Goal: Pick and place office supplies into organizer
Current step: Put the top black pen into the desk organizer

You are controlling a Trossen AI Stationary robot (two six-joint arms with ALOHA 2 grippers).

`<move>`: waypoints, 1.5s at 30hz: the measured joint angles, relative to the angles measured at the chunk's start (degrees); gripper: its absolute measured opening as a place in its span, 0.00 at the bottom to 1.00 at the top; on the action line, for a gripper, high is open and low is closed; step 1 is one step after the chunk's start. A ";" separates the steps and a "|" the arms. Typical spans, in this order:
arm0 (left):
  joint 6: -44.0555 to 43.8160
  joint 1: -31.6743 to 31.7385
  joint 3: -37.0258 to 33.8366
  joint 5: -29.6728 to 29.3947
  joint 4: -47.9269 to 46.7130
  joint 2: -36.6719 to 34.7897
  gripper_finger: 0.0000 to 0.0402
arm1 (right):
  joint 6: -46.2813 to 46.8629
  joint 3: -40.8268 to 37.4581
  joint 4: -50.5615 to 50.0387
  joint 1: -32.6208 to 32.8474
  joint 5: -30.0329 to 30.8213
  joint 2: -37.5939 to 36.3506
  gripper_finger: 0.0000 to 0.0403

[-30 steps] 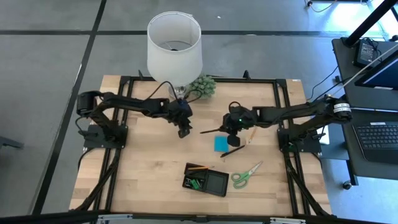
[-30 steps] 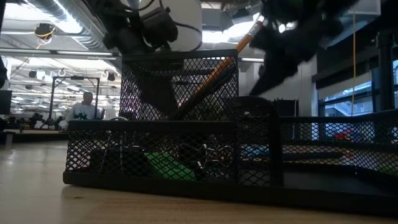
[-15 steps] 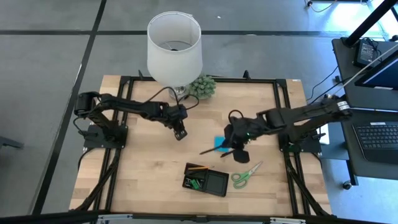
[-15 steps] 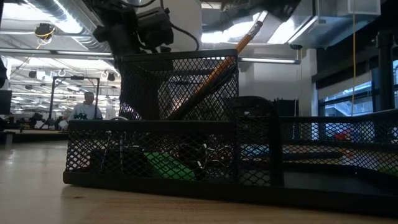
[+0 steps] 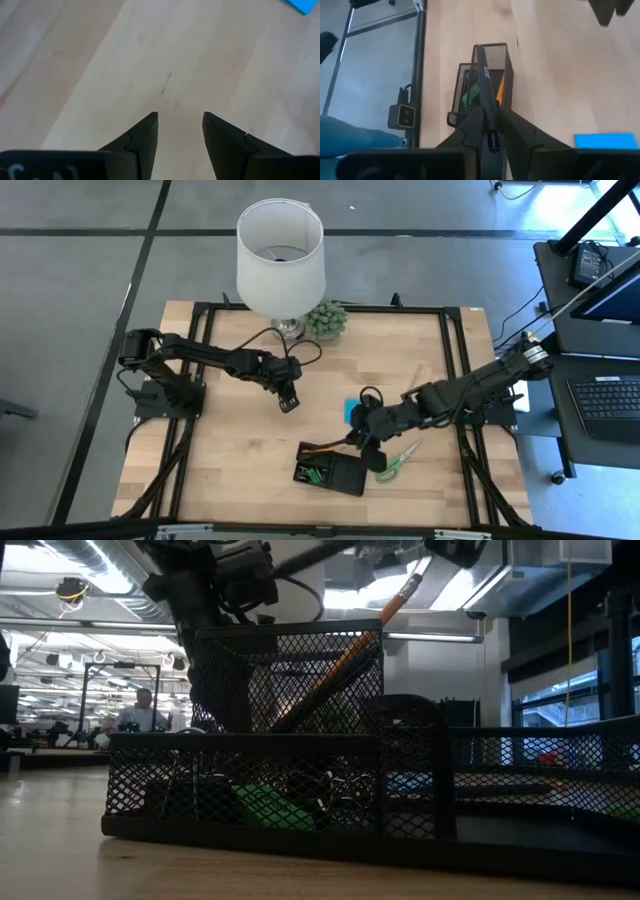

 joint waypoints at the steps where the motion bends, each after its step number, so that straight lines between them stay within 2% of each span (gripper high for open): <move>1: 0.00 -0.26 0.00 0.00 -0.01 0.00 0.37 | 1.08 0.00 0.12 0.30 0.04 0.51 0.14; 7: 0.02 -1.73 0.00 -0.09 0.04 0.00 0.37 | 2.56 0.00 1.39 1.89 0.22 2.21 0.14; 10: 0.02 -2.31 0.00 -0.13 0.05 0.02 0.37 | 2.55 0.75 0.83 2.41 2.39 2.22 0.14; 17: 0.02 -3.13 0.00 -0.26 0.03 0.02 0.37 | 0.51 11.53 -12.01 3.10 6.34 6.38 0.14; 24: 0.02 -3.11 0.00 -0.42 0.00 0.04 0.37 | -0.58 22.55 -24.33 3.08 6.48 15.75 0.14; 28: 0.02 -3.12 0.00 -0.42 -0.10 0.04 0.37 | -0.60 26.43 -27.67 3.08 6.45 19.13 0.14; 38: 0.02 -3.13 0.00 -0.42 -0.08 0.04 0.37 | -1.23 26.77 -26.17 2.20 5.97 23.53 0.14; 45: 0.02 -3.13 0.00 -0.48 0.03 0.04 0.37 | -2.25 26.75 -24.82 1.13 2.97 25.37 0.14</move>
